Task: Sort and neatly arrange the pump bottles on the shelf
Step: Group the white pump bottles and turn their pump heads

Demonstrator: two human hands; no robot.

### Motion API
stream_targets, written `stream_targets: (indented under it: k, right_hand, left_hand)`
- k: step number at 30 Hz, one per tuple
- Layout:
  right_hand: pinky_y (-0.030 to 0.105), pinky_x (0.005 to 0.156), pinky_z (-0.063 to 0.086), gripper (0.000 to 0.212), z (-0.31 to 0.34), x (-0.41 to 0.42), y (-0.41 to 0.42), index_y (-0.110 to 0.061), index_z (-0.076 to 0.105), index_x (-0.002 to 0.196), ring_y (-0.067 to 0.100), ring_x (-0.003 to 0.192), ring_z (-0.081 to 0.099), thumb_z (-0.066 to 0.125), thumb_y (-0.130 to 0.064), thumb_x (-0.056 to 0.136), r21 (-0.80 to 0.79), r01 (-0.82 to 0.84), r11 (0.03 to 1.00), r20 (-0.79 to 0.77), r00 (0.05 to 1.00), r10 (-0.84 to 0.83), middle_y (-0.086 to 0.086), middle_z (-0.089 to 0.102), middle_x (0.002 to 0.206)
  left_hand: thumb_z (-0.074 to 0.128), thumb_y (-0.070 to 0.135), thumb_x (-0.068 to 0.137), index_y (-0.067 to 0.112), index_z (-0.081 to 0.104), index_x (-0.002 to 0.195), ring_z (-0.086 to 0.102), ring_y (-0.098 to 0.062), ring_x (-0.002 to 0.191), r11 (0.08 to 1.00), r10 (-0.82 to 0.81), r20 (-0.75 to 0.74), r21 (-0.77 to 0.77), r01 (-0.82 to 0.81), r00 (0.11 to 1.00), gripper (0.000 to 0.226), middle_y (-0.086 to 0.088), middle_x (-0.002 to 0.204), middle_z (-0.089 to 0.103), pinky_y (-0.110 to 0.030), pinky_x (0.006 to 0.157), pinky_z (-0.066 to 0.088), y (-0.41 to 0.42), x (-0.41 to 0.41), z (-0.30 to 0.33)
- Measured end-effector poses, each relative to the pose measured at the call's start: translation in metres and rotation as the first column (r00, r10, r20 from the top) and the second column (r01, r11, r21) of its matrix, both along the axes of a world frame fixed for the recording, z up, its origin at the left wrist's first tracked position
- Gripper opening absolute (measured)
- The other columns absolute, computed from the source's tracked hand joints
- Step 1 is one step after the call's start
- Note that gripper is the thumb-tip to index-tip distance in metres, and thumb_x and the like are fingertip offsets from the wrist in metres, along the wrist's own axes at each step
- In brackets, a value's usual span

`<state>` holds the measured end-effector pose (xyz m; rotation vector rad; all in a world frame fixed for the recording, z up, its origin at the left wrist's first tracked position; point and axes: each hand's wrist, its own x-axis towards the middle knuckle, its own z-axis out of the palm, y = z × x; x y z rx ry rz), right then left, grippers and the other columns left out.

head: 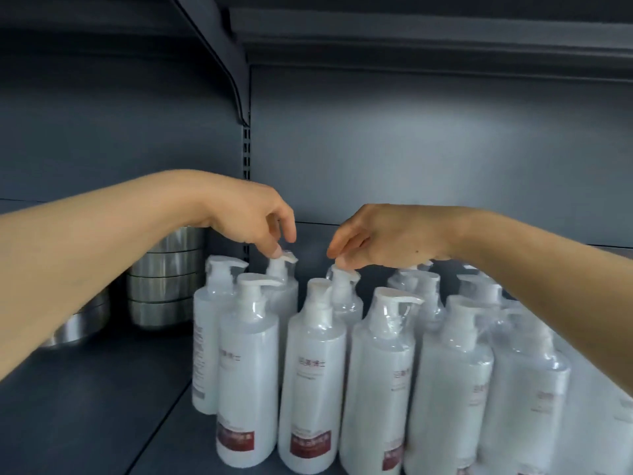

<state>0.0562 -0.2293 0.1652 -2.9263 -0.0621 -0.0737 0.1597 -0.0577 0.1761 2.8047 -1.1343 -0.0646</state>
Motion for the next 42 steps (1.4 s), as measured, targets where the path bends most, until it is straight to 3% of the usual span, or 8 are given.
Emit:
stream_targets:
  k: [4, 12, 18, 21, 25, 31, 35, 42]
  right_hand:
    - [0.026, 0.071, 0.046, 0.028, -0.004, 0.013, 0.019, -0.011, 0.068, 0.092, 0.018, 0.078, 0.058, 0.05, -0.033, 0.091, -0.129, 0.1, 0.987, -0.063, 0.992, -0.109, 0.006, 0.07, 0.092]
    - [0.028, 0.072, 0.056, 0.025, -0.012, 0.012, 0.024, -0.003, 0.074, 0.087, 0.025, 0.076, 0.069, 0.062, -0.025, 0.083, -0.149, 0.216, 0.965, 0.012, 0.976, -0.217, 0.008, 0.074, 0.079]
    - [0.01, 0.046, 0.036, 0.026, -0.011, 0.003, 0.012, 0.002, 0.071, 0.091, 0.01, 0.053, 0.046, 0.066, -0.022, 0.082, -0.185, 0.27, 0.945, 0.052, 0.963, -0.265, 0.0, 0.058, 0.064]
    - [0.01, 0.051, 0.039, 0.024, -0.012, 0.001, 0.001, -0.007, 0.072, 0.097, 0.009, 0.06, 0.051, 0.07, -0.024, 0.081, -0.182, 0.253, 0.95, 0.062, 0.967, -0.245, -0.005, 0.057, 0.066]
    - [0.023, 0.07, 0.051, 0.022, -0.011, 0.0, -0.005, -0.017, 0.072, 0.101, 0.021, 0.089, 0.066, 0.072, -0.023, 0.08, -0.143, 0.19, 0.971, 0.032, 0.982, -0.187, 0.005, 0.073, 0.095]
    - [0.038, 0.085, 0.055, 0.022, -0.008, -0.004, -0.013, -0.02, 0.071, 0.102, 0.024, 0.094, 0.066, 0.068, -0.015, 0.081, -0.129, 0.132, 0.983, -0.02, 0.991, -0.135, 0.004, 0.073, 0.098]
    - [0.032, 0.087, 0.054, 0.024, -0.01, -0.006, -0.012, -0.02, 0.07, 0.106, 0.019, 0.098, 0.065, 0.067, -0.016, 0.083, -0.111, 0.107, 0.988, -0.003, 0.994, -0.108, -0.001, 0.072, 0.101]
    - [0.037, 0.084, 0.054, 0.025, -0.012, -0.003, -0.002, -0.004, 0.071, 0.096, 0.026, 0.097, 0.063, 0.063, -0.023, 0.082, -0.221, 0.14, 0.965, 0.037, 0.99, -0.135, 0.011, 0.07, 0.099]
  left_hand:
    - [0.069, 0.027, 0.084, 0.032, 0.063, 0.109, 0.059, -0.014, 0.099, 0.998, -0.06, 0.076, 0.002, 0.06, 0.995, 0.026, 0.01, 0.109, 0.063, -0.029, 0.088, 0.045, 0.002, 0.019, -0.007]
    - [0.062, 0.018, 0.087, 0.026, 0.066, 0.087, 0.064, -0.01, 0.065, 0.972, -0.229, 0.027, 0.061, 0.227, 0.973, 0.009, -0.004, 0.085, 0.075, -0.027, 0.074, 0.048, -0.018, 0.036, -0.026]
    - [0.063, 0.017, 0.088, 0.019, 0.069, 0.086, 0.066, -0.013, 0.067, 0.954, -0.299, -0.061, -0.024, 0.298, 0.952, 0.007, 0.0, 0.069, 0.07, -0.025, 0.072, 0.051, -0.03, 0.028, -0.024]
    - [0.064, 0.015, 0.088, 0.018, 0.069, 0.084, 0.066, -0.011, 0.065, 0.949, -0.315, -0.118, -0.062, 0.309, 0.942, 0.007, 0.003, 0.07, 0.07, -0.017, 0.065, 0.05, -0.039, 0.02, -0.023]
    - [0.064, 0.015, 0.088, 0.019, 0.067, 0.08, 0.067, -0.01, 0.065, 0.949, -0.316, -0.145, -0.035, 0.314, 0.938, 0.01, 0.012, 0.062, 0.066, -0.014, 0.062, 0.049, -0.049, 0.011, -0.02]
    - [0.064, 0.016, 0.088, 0.018, 0.065, 0.079, 0.068, -0.011, 0.064, 0.963, -0.27, -0.141, -0.015, 0.27, 0.953, 0.009, 0.007, 0.067, 0.068, -0.017, 0.06, 0.047, -0.055, 0.002, -0.02]
    - [0.064, 0.011, 0.086, 0.019, 0.065, 0.075, 0.067, -0.01, 0.063, 0.966, -0.258, -0.121, -0.009, 0.259, 0.959, 0.014, 0.012, 0.06, 0.066, -0.015, 0.057, 0.047, -0.053, 0.0, -0.02]
    - [0.067, -0.001, 0.079, 0.02, 0.072, 0.09, 0.054, 0.006, 0.053, 0.958, -0.286, -0.062, -0.002, 0.286, 0.956, 0.024, -0.001, 0.091, 0.072, -0.005, 0.054, 0.041, -0.046, -0.004, -0.02]
